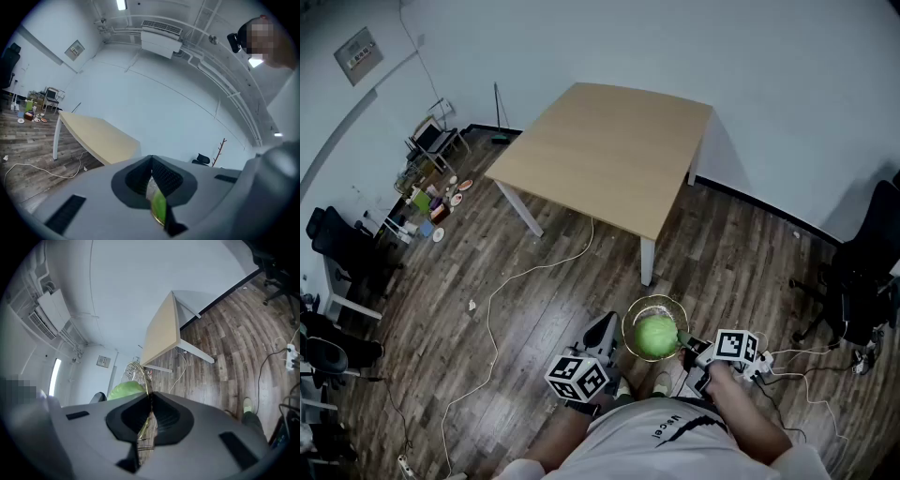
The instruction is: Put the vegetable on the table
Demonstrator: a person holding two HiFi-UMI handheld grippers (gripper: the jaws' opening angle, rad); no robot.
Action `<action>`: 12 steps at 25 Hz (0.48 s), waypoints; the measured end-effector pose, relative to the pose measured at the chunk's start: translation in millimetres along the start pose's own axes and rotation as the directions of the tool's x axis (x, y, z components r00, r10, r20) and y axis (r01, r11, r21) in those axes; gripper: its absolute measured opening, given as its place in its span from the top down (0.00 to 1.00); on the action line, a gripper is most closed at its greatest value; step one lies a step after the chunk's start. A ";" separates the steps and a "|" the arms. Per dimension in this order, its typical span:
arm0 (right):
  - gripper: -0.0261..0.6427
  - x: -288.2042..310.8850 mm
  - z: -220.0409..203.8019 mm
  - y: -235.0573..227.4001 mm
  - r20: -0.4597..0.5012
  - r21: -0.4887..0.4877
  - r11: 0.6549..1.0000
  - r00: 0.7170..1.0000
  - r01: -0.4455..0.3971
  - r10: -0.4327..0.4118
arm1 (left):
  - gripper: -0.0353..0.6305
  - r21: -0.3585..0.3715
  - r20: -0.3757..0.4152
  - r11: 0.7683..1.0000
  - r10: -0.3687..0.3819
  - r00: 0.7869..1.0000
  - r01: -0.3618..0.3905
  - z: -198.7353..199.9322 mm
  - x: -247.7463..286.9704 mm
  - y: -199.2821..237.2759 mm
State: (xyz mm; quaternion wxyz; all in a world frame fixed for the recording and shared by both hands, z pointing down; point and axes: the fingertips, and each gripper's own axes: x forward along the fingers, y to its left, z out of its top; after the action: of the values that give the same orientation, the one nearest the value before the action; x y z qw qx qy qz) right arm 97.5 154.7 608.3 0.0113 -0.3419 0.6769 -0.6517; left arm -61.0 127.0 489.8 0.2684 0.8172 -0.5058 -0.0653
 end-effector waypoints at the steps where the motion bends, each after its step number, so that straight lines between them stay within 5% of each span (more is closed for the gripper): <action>1: 0.92 1.4 0.0 -0.5 -0.001 -0.001 1.000 1.000 0.004 -0.004 | 0.93 0.004 -0.004 1.000 -0.004 1.000 0.004 -0.8 1.3 -0.5; 12: 0.92 -1.0 -0.1 -8.5 -0.003 0.003 0.999 0.999 0.032 -0.032 | 0.93 0.010 -0.015 1.000 -0.010 1.000 0.010 -5.4 6.1 -3.9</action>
State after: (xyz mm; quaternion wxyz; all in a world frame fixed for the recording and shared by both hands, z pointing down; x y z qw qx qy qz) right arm 102.0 156.0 615.5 0.0002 -0.3520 0.6704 -0.6532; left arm -52.9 125.1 493.4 0.2678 0.8216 -0.5000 -0.0579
